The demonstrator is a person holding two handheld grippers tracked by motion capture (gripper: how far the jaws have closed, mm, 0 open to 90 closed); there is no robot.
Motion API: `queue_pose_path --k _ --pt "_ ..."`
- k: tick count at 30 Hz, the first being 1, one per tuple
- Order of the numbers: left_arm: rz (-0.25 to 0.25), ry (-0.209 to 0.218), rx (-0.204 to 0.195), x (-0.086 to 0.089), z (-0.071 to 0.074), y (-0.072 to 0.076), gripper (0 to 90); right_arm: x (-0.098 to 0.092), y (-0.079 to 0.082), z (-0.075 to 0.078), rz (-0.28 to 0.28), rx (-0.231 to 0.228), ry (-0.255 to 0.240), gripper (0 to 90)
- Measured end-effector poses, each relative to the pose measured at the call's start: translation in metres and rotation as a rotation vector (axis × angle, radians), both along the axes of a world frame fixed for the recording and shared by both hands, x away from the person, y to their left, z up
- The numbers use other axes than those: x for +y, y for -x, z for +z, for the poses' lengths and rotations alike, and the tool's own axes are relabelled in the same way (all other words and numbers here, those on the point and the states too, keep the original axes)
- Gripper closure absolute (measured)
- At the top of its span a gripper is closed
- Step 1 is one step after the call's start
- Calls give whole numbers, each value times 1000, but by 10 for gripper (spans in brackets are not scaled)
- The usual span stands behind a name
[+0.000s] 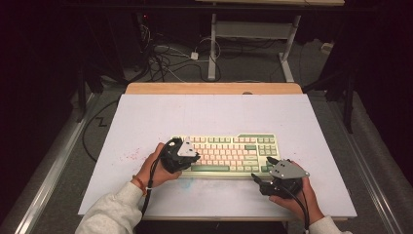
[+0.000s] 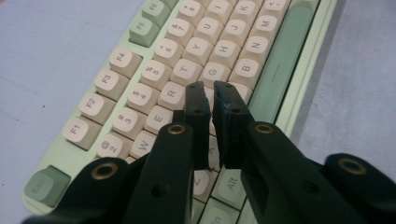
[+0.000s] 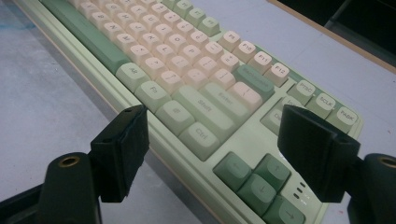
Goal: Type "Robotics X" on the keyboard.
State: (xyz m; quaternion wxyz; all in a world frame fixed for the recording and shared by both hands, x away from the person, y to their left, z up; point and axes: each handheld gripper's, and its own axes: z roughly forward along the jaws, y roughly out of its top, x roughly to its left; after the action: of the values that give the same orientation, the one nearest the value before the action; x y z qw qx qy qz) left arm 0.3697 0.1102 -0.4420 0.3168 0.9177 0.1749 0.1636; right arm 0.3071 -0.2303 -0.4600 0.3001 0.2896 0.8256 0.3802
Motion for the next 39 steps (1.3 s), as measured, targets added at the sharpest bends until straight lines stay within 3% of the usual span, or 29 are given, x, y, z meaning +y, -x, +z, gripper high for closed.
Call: queue_pose_path --k 12,21,25,32,39 --pt "43 66 -66 24 4 9 593 0 0 1 1 -3 -5 256" --pt "110 101 -126 37 0 19 340 0 1 1 3 -5 -8 255" --pt "130 129 -123 45 -5 22 235 0 1 1 4 -4 -8 254" --pt "164 151 -111 61 -16 29 195 0 1 1 5 -2 -9 254" --pt "195 124 -77 76 -25 37 221 1 1 1 7 -2 -8 254"
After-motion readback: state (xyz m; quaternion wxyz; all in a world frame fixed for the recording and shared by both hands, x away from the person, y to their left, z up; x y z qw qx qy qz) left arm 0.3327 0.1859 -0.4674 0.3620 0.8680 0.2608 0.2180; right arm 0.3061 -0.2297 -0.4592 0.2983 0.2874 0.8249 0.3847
